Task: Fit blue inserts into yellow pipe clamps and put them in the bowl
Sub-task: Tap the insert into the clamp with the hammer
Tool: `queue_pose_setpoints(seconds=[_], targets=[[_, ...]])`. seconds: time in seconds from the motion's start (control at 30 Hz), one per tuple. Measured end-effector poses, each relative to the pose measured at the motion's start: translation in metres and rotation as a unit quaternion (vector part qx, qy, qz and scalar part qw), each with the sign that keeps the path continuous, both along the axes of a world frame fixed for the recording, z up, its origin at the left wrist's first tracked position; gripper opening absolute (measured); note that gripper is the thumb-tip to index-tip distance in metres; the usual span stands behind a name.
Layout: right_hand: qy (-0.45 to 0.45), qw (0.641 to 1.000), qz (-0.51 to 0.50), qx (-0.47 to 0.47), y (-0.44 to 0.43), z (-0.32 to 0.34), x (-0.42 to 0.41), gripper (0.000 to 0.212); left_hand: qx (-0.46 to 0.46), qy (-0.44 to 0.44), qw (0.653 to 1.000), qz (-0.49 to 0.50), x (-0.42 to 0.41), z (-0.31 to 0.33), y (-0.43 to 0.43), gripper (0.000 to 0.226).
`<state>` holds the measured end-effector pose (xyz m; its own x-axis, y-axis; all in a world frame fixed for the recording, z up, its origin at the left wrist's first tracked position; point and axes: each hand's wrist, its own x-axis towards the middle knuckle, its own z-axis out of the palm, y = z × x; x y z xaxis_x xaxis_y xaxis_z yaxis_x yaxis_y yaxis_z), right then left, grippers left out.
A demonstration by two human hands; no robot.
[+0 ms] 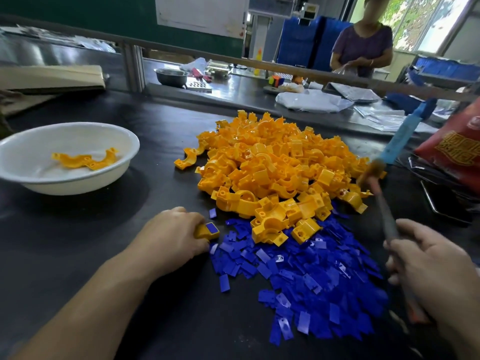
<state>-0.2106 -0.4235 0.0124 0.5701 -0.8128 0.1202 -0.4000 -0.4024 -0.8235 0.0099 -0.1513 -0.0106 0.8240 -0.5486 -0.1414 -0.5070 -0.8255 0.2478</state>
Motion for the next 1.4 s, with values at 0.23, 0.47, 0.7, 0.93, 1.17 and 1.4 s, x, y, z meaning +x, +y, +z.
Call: queue_pose_setpoints(seconds=[0.23, 0.47, 0.7, 0.93, 1.17, 1.4], targets=[[-0.037, 0.959, 0.258, 0.115, 0.093, 0.028, 0.0, 0.04, -0.011, -0.004, 0.999, 0.051, 0.003, 0.002, 0.005, 0.038], [0.117, 0.937, 0.326, -0.049, 0.122, 0.012, 0.021, 0.039, -0.037, -0.02, 0.998, 0.051, 0.001, 0.002, 0.006, 0.034], [0.117, 0.919, 0.336, -0.17, 0.125, 0.0, 0.034, 0.046, -0.052, -0.01, 0.997, 0.053, 0.003, 0.002, 0.007, 0.036], [0.209, 0.885, 0.361, -0.204, 0.116, 0.006, 0.044, 0.035, -0.041, 0.0, 0.998, 0.049, 0.005, 0.002, 0.007, 0.036], [0.13, 0.902, 0.345, -0.226, 0.128, 0.004, 0.056, 0.038, -0.05, -0.009, 0.997, 0.054, 0.006, -0.002, 0.008, 0.038], [0.166, 0.902, 0.363, -0.167, 0.114, 0.013, 0.056, 0.026, -0.045, -0.007, 0.998, 0.049, 0.009, -0.002, 0.008, 0.042]])
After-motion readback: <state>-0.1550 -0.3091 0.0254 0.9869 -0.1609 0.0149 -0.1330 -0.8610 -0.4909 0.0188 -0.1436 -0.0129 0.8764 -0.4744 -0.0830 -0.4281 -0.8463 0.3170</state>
